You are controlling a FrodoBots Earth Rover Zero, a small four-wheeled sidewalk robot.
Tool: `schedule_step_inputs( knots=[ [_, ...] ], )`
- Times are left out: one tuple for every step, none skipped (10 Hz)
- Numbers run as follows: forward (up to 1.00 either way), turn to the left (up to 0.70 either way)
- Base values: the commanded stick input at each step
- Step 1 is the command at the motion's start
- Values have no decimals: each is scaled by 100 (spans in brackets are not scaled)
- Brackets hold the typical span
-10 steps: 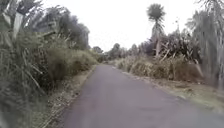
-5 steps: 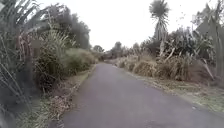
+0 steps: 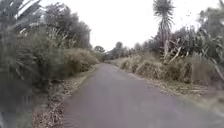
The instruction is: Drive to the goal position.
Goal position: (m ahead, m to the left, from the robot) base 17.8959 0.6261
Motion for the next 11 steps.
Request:
schedule_step_inputs(
  knots=[
    [85,0],
    [85,0],
    [85,0],
    [85,0],
    [85,0],
    [85,0],
    [85,0],
    [85,0],
    [85,0],
    [85,0],
    [85,0]
  ],
)
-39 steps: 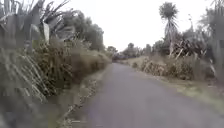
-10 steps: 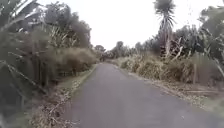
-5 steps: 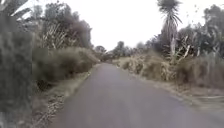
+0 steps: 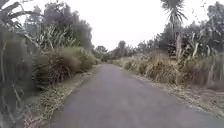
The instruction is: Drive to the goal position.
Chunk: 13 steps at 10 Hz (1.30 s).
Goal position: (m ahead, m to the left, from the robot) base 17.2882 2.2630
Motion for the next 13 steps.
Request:
schedule_step_inputs(
  knots=[
    [85,0],
    [85,0],
    [85,0],
    [85,0],
    [85,0],
    [85,0],
    [85,0],
    [85,0],
    [85,0],
    [85,0],
    [85,0],
    [85,0],
    [85,0]
  ],
)
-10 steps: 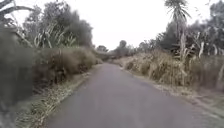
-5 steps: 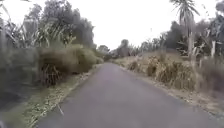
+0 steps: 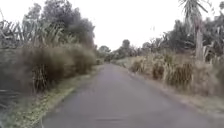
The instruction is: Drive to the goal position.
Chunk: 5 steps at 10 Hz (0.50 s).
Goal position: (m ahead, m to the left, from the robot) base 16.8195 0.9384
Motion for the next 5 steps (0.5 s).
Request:
schedule_step_inputs(
  knots=[
    [85,0],
    [85,-6],
    [85,-18],
    [85,-29],
    [85,-27]
  ],
)
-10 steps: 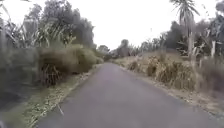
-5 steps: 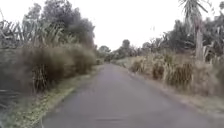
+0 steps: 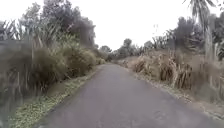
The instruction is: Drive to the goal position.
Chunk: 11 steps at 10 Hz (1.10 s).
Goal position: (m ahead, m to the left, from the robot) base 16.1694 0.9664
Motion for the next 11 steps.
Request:
schedule_step_inputs(
  knots=[
    [85,-15],
    [85,-3],
    [85,0],
    [85,0],
    [85,0],
    [85,0],
    [85,0],
    [85,0],
    [85,0],
    [85,0],
    [85,0]
  ],
)
